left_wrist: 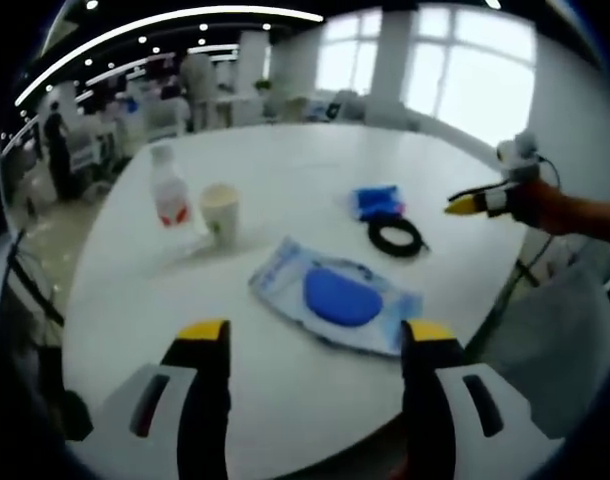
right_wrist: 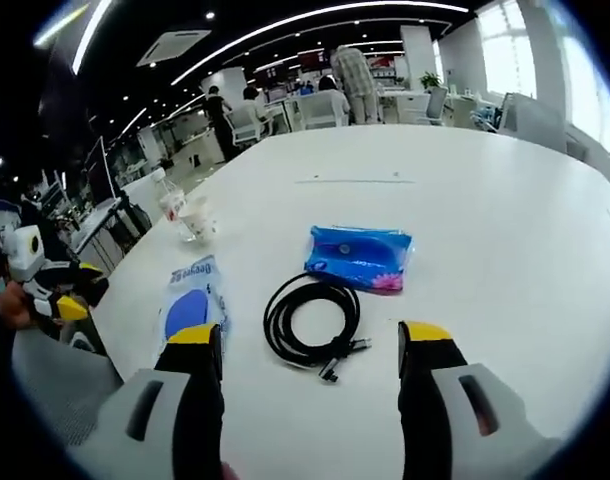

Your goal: Arrange the tabletop items into an orderly group along one side of the table until the central work area is clear of visible clutter.

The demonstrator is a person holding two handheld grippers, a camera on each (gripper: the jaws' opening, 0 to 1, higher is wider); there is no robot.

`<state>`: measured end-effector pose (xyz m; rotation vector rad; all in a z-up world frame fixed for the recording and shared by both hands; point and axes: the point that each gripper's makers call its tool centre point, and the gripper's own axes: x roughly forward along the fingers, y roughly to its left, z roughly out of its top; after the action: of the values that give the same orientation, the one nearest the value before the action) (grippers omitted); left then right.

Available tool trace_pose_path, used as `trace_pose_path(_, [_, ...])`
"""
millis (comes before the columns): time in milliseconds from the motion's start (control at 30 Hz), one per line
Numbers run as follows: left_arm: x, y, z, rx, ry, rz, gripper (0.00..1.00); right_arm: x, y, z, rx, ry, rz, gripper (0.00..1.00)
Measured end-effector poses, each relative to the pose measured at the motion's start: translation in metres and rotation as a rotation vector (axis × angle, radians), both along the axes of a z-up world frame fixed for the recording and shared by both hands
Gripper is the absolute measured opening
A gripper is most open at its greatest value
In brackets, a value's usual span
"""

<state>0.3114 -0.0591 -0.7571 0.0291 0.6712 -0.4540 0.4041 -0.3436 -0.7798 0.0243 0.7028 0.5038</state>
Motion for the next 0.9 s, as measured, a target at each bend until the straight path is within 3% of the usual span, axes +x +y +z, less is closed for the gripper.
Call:
trace_pose_path(267, [0.035, -0.007, -0.004, 0.029, -0.020, -0.078, 0.66, -0.010, 0.034, -0.007, 0.031, 0.030, 0.067, 0.71])
trace_pose_path(500, [0.084, -0.017, -0.012, 0.058, -0.034, -0.176, 0.65, -0.034, 0.060, -0.013, 0.062, 0.060, 0.095, 0.71])
trace_pose_path(633, [0.100, -0.025, -0.017, 0.080, -0.028, -0.221, 0.63, -0.050, 0.074, -0.017, 0.093, 0.086, 0.090, 0.70])
trace_pose_path(900, [0.123, -0.041, -0.048, 0.097, 0.031, -0.285, 0.59, -0.075, 0.096, -0.036, 0.065, 0.131, 0.092, 0.66])
